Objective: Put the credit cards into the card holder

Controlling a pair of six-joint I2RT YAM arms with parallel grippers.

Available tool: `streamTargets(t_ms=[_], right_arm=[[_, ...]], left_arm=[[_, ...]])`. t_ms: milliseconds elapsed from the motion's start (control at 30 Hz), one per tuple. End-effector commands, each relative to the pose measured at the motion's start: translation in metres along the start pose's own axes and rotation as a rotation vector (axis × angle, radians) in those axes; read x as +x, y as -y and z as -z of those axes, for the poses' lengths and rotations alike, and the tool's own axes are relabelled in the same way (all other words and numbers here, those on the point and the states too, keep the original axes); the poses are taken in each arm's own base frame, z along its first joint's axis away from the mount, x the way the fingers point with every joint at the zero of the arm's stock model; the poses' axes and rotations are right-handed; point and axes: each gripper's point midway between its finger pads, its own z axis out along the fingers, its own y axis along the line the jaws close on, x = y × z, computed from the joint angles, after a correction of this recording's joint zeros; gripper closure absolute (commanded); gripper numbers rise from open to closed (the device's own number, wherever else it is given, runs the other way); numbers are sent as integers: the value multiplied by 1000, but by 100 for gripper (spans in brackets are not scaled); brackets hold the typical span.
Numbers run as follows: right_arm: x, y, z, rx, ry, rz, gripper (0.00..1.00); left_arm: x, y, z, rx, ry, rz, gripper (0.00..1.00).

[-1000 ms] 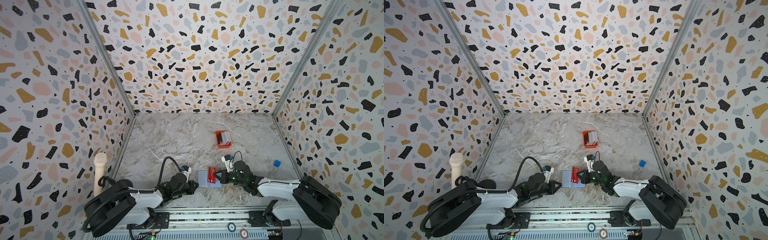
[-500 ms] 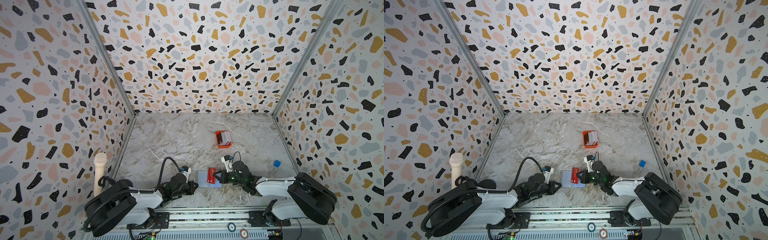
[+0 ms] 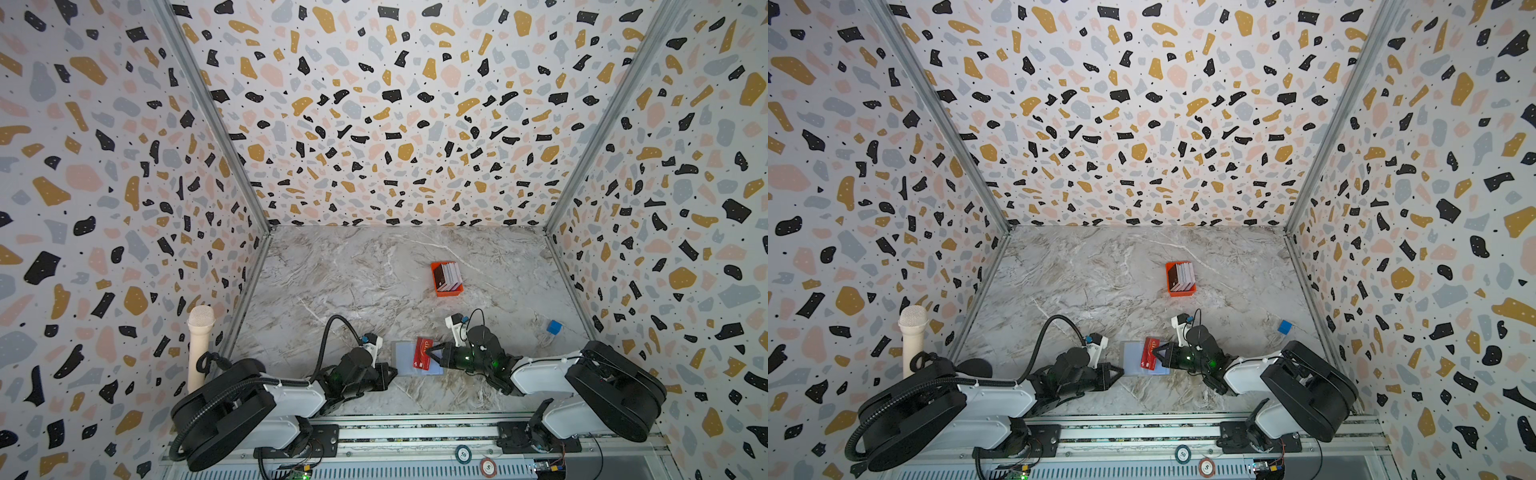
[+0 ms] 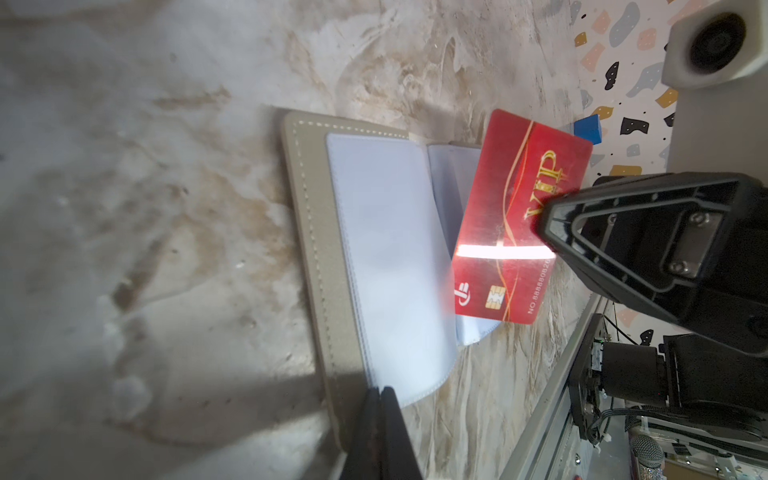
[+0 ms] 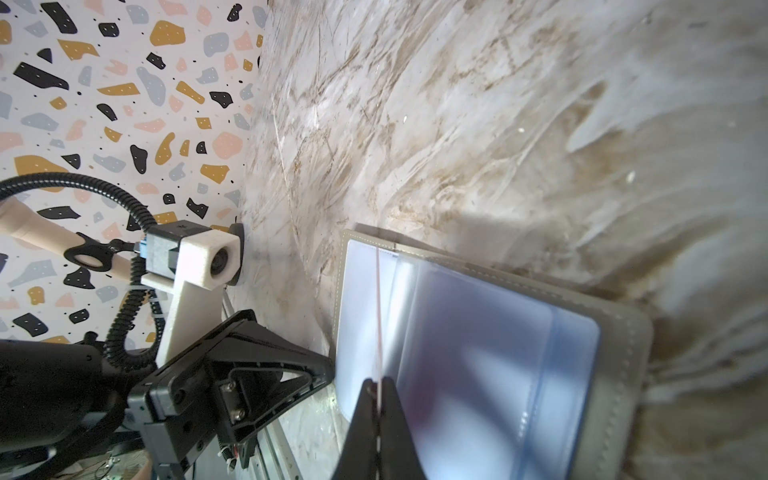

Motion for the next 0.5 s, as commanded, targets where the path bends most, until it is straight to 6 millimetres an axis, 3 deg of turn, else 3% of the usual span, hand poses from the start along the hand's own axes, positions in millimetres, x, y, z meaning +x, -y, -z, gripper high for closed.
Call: streamTargets(t_ms=[0, 233, 467], right_arm=[[-2, -11, 4, -53, 12, -29, 100], [-5, -19, 8, -89, 32, -47, 100], [0, -18, -2, -101, 0, -55, 100]], left_arm=[[6, -2, 1, 2, -11, 3, 100], [5, -6, 4, -17, -5, 4, 100], [7, -5, 4, -13, -12, 2, 100]])
